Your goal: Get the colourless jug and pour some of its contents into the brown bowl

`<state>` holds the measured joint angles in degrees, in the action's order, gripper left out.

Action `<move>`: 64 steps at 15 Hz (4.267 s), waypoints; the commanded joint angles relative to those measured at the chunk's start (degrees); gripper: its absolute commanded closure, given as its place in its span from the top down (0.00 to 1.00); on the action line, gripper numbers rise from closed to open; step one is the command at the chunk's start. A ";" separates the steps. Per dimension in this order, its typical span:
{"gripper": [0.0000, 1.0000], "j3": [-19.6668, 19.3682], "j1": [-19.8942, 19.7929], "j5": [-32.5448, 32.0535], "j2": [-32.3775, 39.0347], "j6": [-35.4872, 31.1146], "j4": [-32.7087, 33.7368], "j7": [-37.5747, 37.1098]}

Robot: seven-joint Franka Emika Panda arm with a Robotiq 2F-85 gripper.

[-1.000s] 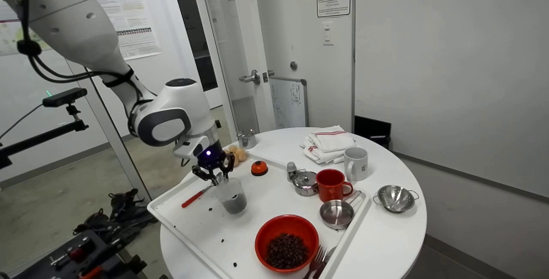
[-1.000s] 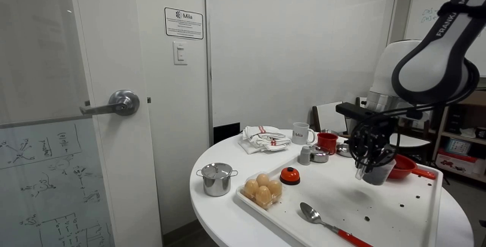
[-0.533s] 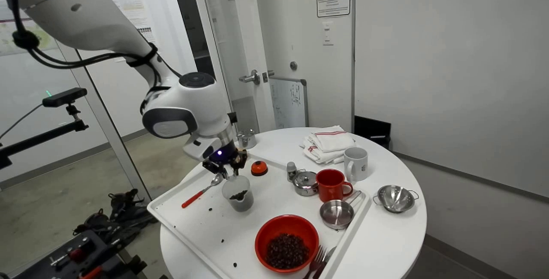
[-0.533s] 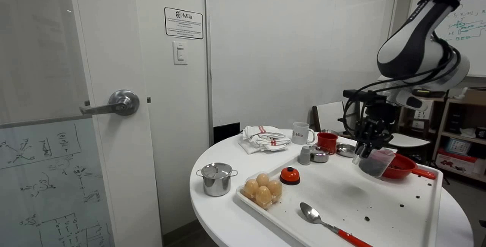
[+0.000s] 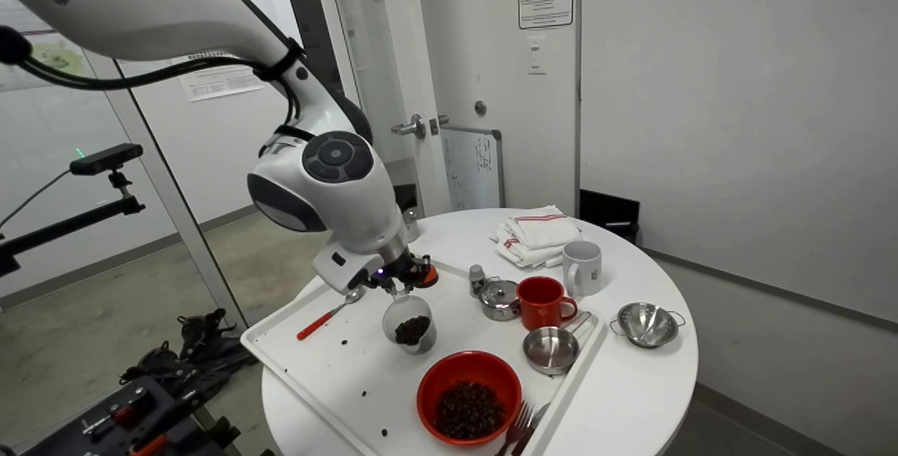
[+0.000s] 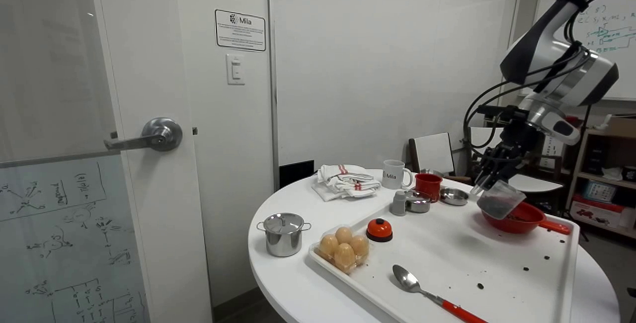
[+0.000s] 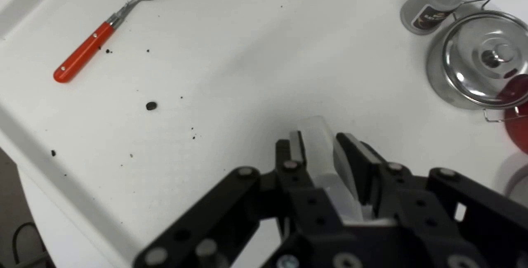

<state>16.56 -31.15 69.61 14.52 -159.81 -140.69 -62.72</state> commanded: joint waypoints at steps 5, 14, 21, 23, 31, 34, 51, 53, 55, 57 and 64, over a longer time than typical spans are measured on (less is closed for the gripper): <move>0.07 -12.76 1.38 10.33 -1.70 15.79 1.07 19.30; 0.07 -29.95 8.12 5.33 0.12 38.24 3.29 32.54; 0.07 -36.62 5.86 6.75 2.90 53.52 4.15 36.63; 0.07 -38.01 4.97 8.02 4.11 57.34 4.50 35.41; 0.07 -41.07 2.00 14.83 8.09 68.25 4.64 34.85; 0.07 -41.70 0.57 15.86 10.04 72.93 5.24 36.10; 0.07 -42.02 -1.81 17.04 17.25 83.76 9.38 40.02; 0.07 -41.97 -0.91 16.80 16.82 83.09 9.79 39.78; 0.07 -42.15 1.43 16.50 15.56 80.10 9.95 38.56; 0.07 -42.27 4.69 16.26 13.70 75.23 9.79 37.09; 0.07 -39.00 18.31 12.44 5.38 49.05 8.70 28.77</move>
<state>-23.74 -17.62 84.69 25.02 -100.96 -130.32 -29.60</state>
